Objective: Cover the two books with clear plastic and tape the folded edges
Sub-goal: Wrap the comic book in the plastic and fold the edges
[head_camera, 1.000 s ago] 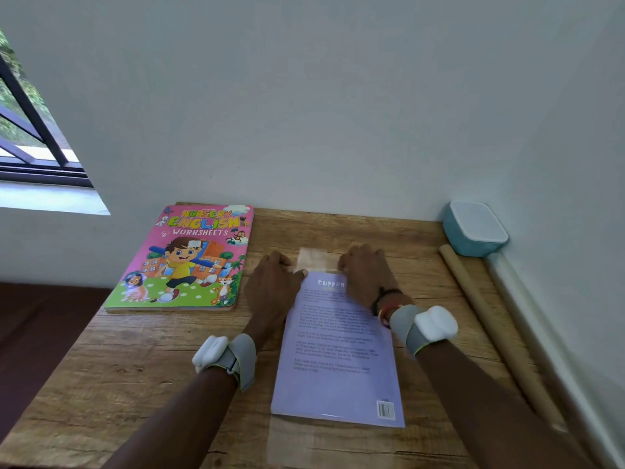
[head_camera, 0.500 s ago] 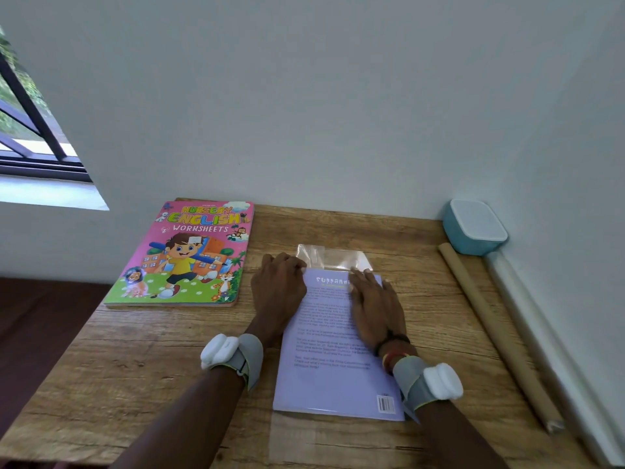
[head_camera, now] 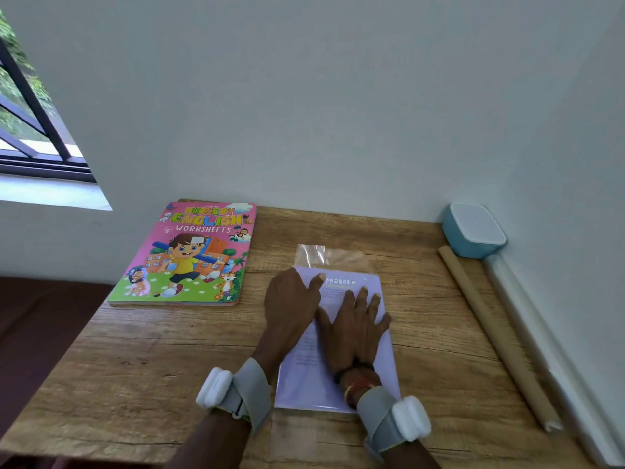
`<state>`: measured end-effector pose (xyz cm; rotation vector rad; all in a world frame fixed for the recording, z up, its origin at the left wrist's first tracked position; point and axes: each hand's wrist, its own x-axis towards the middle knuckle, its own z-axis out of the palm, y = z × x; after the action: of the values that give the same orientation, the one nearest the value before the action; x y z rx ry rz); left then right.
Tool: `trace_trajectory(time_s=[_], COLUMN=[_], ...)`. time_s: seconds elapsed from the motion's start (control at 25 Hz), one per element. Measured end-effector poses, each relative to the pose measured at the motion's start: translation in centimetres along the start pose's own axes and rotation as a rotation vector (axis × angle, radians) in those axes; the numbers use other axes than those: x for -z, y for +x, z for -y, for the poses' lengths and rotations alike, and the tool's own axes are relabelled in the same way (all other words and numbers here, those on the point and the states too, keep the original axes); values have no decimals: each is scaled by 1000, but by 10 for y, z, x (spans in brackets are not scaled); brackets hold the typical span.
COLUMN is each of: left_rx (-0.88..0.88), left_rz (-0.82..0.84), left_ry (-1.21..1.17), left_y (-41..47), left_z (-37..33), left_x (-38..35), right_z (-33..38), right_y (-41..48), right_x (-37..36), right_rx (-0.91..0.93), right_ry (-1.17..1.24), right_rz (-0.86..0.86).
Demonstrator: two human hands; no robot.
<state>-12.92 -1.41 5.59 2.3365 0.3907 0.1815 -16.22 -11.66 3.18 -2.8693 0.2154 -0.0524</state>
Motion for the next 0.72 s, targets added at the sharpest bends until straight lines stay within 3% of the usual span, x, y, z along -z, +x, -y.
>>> trace_trajectory(time_s=[0.2, 0.32, 0.48, 0.72], left_rx=[-59, -172, -190, -218], left_rz=[-3, 16, 27, 8], left_ry=[75, 110, -61, 18], left_y=[20, 37, 32, 23], left_z=[1, 13, 17, 23], left_x=[-5, -4, -1, -11], right_z=[-6, -22, -39, -36], right_y=[22, 23, -2, -1], right_x=[7, 31, 32, 25], right_rx=[117, 310, 549, 633], right_ry=[152, 277, 40, 111], right_rz=[34, 116, 267, 244])
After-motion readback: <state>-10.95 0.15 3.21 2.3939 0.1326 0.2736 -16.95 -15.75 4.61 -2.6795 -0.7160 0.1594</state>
